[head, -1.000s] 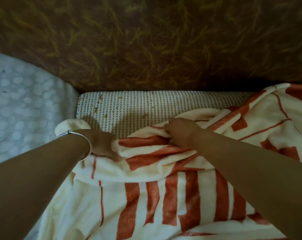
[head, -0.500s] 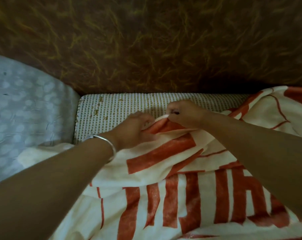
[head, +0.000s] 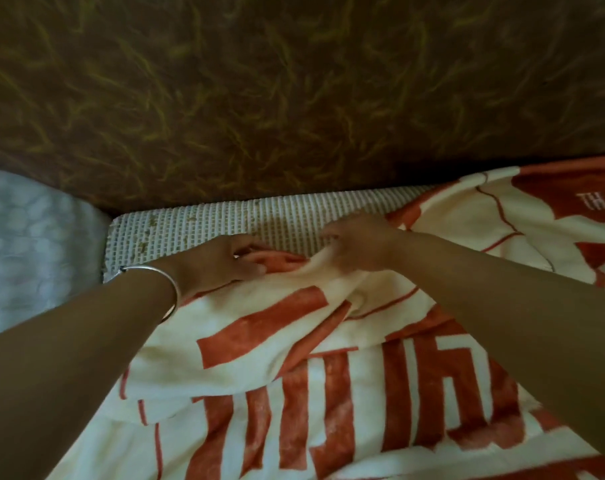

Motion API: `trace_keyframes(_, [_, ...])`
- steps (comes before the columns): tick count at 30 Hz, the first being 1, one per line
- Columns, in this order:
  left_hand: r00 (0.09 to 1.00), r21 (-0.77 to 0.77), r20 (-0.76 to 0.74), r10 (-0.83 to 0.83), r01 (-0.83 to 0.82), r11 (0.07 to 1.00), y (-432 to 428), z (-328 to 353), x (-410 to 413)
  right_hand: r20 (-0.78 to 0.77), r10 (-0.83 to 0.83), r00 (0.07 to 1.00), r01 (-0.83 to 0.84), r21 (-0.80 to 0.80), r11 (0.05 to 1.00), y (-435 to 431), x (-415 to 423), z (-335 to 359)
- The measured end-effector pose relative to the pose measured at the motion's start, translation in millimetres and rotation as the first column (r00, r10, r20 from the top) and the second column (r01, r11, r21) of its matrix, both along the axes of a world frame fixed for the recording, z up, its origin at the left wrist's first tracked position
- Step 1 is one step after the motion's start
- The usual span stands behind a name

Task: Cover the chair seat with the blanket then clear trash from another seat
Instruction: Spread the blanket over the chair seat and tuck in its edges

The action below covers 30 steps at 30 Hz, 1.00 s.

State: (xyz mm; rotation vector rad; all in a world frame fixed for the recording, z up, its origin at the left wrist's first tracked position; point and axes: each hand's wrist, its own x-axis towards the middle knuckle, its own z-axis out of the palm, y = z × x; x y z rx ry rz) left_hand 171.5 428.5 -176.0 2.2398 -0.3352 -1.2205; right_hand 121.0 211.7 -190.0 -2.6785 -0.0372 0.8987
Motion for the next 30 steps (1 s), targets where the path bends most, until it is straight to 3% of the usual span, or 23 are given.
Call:
trace_keyframes(2, [0.991, 0.015, -0.097, -0.089, 0.091, 0.996, -10, 6, -5, -0.001, 0.038, 0.999, -0.038, -0.033, 0.999, 0, -3, -2])
trace_keyframes(3, [0.966, 0.016, -0.232, -0.113, 0.12, 0.993, -13, 11, -6, 0.005, 0.022, 1.0, -0.022, -0.004, 1.0, -2, -4, -1])
trace_keyframes(5, [0.795, -0.033, -0.607, -0.009, -0.014, 0.999, -13, 22, -7, 0.005, -0.018, 1.0, 0.017, 0.08, 0.997, -8, -4, 5])
trace_keyframes(7, [0.71, -0.028, -0.702, 0.047, -0.094, 0.995, -6, 18, -6, 0.013, 0.018, 1.0, -0.019, 0.074, 0.997, -15, -3, 8])
trace_keyframes(9, [0.751, 0.094, -0.66, 0.035, 0.037, 0.995, -1, 9, -11, 0.036, 0.066, 0.997, -0.067, 0.026, 0.997, -18, -3, 12])
trace_keyframes(11, [0.838, 0.217, -0.53, 0.126, -0.01, 0.976, 4, -4, -14, 0.127, 0.048, 0.991, -0.047, -0.008, 0.999, -19, 0, 13])
trace_keyframes(12, [0.897, 0.239, -0.405, 0.178, -0.084, 0.967, 5, -12, -14, 0.205, 0.018, 0.979, -0.014, -0.022, 1.0, -21, 0, 12])
trace_keyframes(14, [0.999, 0.295, -0.048, 0.025, -0.01, 0.955, 6, -22, -14, 0.304, -0.004, 0.953, 0.03, -0.08, 0.996, -27, 0, 8])
trace_keyframes(16, [0.976, 0.282, 0.184, -0.118, 0.063, 0.957, 0, -28, -15, 0.268, 0.028, 0.963, 0.015, -0.156, 0.988, -33, -2, 3])
trace_keyframes(20, [0.968, 0.198, 0.202, -0.147, 0.106, 0.974, -26, -35, -24, 0.154, 0.031, 0.988, 0.006, -0.231, 0.973, -40, -5, -8])
trace_keyframes(25, [0.809, 0.466, 0.314, -0.497, 0.324, 0.823, -36, -51, -36, 0.1, 0.06, 0.993, -0.031, -0.266, 0.963, -44, -5, -21])
trace_keyframes(30, [0.865, 0.39, 0.261, -0.43, 0.313, 0.866, -40, -47, -36, 0.036, 0.124, 0.992, -0.108, -0.293, 0.95, -43, -1, -26])
